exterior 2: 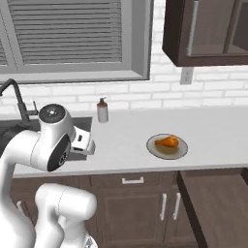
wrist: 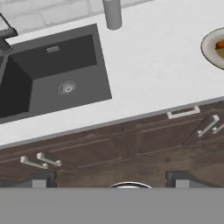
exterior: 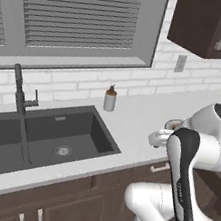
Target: Pick up the knife from the drawer and place it on the cutting board. Then place the meat from the plate to the cutting board.
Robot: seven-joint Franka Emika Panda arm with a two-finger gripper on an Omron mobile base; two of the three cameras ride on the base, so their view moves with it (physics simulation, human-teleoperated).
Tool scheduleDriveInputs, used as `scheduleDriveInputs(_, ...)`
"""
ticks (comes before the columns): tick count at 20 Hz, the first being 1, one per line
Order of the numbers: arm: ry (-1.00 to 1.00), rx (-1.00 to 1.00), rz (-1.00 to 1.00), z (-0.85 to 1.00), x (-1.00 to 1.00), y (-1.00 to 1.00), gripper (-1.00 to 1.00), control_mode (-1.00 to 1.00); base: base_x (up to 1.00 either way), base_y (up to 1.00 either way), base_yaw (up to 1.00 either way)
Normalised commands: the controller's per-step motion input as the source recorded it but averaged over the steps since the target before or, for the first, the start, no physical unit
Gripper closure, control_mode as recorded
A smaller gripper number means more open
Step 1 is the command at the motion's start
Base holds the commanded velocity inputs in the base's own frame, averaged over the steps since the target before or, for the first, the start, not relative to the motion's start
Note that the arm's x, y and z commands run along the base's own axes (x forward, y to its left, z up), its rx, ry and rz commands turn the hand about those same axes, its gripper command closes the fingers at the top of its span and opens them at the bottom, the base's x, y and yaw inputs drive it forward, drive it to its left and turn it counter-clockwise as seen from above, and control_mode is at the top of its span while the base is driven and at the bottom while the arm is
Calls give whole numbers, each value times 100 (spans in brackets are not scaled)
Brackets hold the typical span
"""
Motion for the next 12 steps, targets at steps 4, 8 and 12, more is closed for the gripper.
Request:
scheduleDriveInputs(4, 0, 0, 0, 0, 0, 0, -100, 100, 79, -44, -1)
scheduleDriveInputs(8, 0, 0, 0, 0, 0, 0, -100, 100, 64, -53, 0)
scheduleDriveInputs(12, 0, 0, 0, 0, 0, 0, -100, 100, 57, -53, 0)
